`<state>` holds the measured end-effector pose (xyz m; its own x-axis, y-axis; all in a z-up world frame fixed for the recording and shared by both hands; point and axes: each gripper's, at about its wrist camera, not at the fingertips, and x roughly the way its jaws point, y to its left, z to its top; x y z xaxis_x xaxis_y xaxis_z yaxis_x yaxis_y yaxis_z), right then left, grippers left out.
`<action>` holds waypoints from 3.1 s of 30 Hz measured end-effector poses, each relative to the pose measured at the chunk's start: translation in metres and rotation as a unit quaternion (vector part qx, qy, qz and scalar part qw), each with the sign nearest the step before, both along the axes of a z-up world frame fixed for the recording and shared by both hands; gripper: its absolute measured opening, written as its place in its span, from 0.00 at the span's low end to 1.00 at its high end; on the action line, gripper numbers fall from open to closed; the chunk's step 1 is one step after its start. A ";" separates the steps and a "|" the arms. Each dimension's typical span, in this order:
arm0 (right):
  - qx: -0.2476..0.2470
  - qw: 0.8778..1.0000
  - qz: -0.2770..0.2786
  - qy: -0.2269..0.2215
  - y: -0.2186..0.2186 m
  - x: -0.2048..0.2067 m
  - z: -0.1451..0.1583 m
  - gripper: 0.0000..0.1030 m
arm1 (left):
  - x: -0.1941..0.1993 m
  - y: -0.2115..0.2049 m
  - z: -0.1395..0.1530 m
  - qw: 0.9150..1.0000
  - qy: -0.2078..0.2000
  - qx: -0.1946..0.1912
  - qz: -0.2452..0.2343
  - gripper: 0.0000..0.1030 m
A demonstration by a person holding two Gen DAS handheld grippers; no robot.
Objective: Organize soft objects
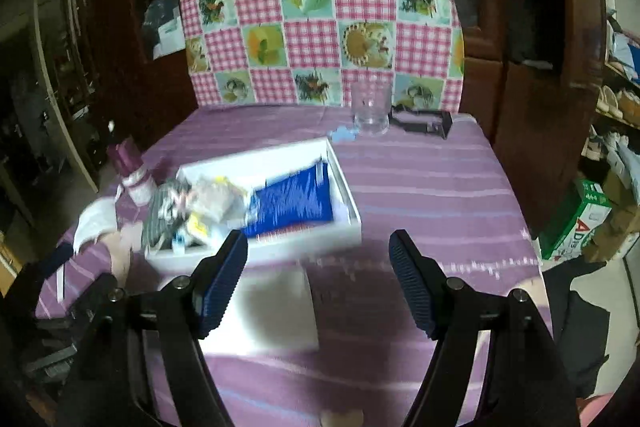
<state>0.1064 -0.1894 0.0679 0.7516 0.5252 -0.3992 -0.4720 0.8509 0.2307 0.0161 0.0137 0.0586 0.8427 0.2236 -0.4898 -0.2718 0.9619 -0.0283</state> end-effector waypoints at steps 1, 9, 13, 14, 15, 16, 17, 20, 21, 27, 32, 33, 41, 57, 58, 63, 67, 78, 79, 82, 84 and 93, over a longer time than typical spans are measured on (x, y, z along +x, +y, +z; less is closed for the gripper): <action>-0.004 1.000 0.008 -0.004 -0.001 -0.006 -0.008 0.72 | -0.003 -0.002 -0.003 1.000 0.000 0.004 -0.001 1.00; 0.002 0.998 0.002 -0.061 -0.008 -0.040 -0.042 0.72 | -0.020 -0.003 -0.023 1.000 0.005 0.009 -0.010 1.00; 0.019 0.997 0.005 -0.072 -0.011 -0.047 -0.052 0.72 | -0.024 0.004 -0.028 1.000 0.011 -0.010 -0.002 1.00; 0.020 0.997 0.006 -0.070 -0.011 -0.047 -0.054 0.72 | -0.025 0.004 -0.030 1.000 0.012 -0.011 -0.004 1.00; 0.016 0.998 0.010 -0.063 -0.009 -0.046 -0.057 0.72 | -0.025 0.004 -0.031 1.000 0.012 -0.013 -0.006 1.00; 0.011 0.998 0.013 -0.056 -0.008 -0.045 -0.059 0.72 | -0.027 0.004 -0.032 1.000 0.012 -0.015 -0.008 1.00; 0.008 0.999 0.016 -0.050 -0.006 -0.044 -0.061 0.72 | -0.028 0.003 -0.032 1.000 0.011 -0.015 -0.009 1.00; 0.006 0.999 0.024 -0.048 -0.003 -0.047 -0.064 0.72 | -0.032 0.003 -0.032 1.000 0.009 -0.021 -0.017 1.00; 0.004 0.998 0.026 -0.051 -0.001 -0.049 -0.064 0.72 | -0.033 0.004 -0.032 0.999 0.009 -0.026 -0.018 1.00; -0.013 0.998 0.035 -0.057 0.008 -0.055 -0.069 0.72 | -0.032 0.009 -0.035 0.999 0.023 -0.043 -0.012 1.00; -0.010 0.998 0.025 -0.055 0.007 -0.054 -0.069 0.72 | -0.034 0.006 -0.036 0.999 0.015 -0.031 -0.014 1.00; -0.006 0.998 0.021 -0.058 0.005 -0.055 -0.069 0.72 | -0.033 0.005 -0.037 0.999 0.015 -0.029 -0.014 1.00; 0.001 0.998 0.021 -0.052 0.005 -0.053 -0.069 0.72 | -0.028 0.002 -0.039 0.999 0.033 -0.017 -0.007 1.00; -0.011 0.998 0.014 -0.057 0.008 -0.055 -0.069 0.72 | -0.028 -0.002 -0.038 0.999 0.040 0.005 0.007 1.00; -0.013 0.998 0.015 -0.058 0.009 -0.055 -0.069 0.72 | -0.028 -0.002 -0.038 0.999 0.043 0.004 0.005 1.00; -0.027 0.998 0.020 -0.053 0.013 -0.056 -0.070 0.72 | -0.026 -0.004 -0.041 0.998 0.057 0.006 0.000 1.00; -0.021 0.998 0.019 -0.050 0.010 -0.055 -0.071 0.72 | -0.027 -0.005 -0.041 0.999 0.054 0.008 0.000 1.00; -0.029 0.998 0.022 -0.047 0.014 -0.054 -0.072 0.72 | -0.023 -0.009 -0.035 0.999 0.033 0.026 0.026 1.00; -0.030 0.998 0.022 -0.047 0.014 -0.054 -0.072 0.72 | -0.022 -0.008 -0.033 0.999 0.026 0.028 0.035 1.00; -0.030 0.998 0.023 -0.048 0.014 -0.055 -0.072 0.72 | -0.022 -0.008 -0.031 0.998 0.022 0.031 0.046 1.00; -0.030 0.998 0.023 -0.048 0.014 -0.055 -0.072 0.72 | -0.022 -0.008 -0.032 0.999 0.021 0.022 0.029 1.00; -0.030 0.998 0.022 -0.049 0.014 -0.055 -0.072 0.72 | -0.023 -0.017 -0.039 0.998 0.053 0.024 -0.015 1.00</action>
<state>0.0514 -0.1756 -0.0037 0.7649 0.5360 -0.3572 -0.5272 0.8396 0.1310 -0.0067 -0.0037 0.0192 0.7929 0.2249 -0.5663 -0.2428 0.9690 0.0450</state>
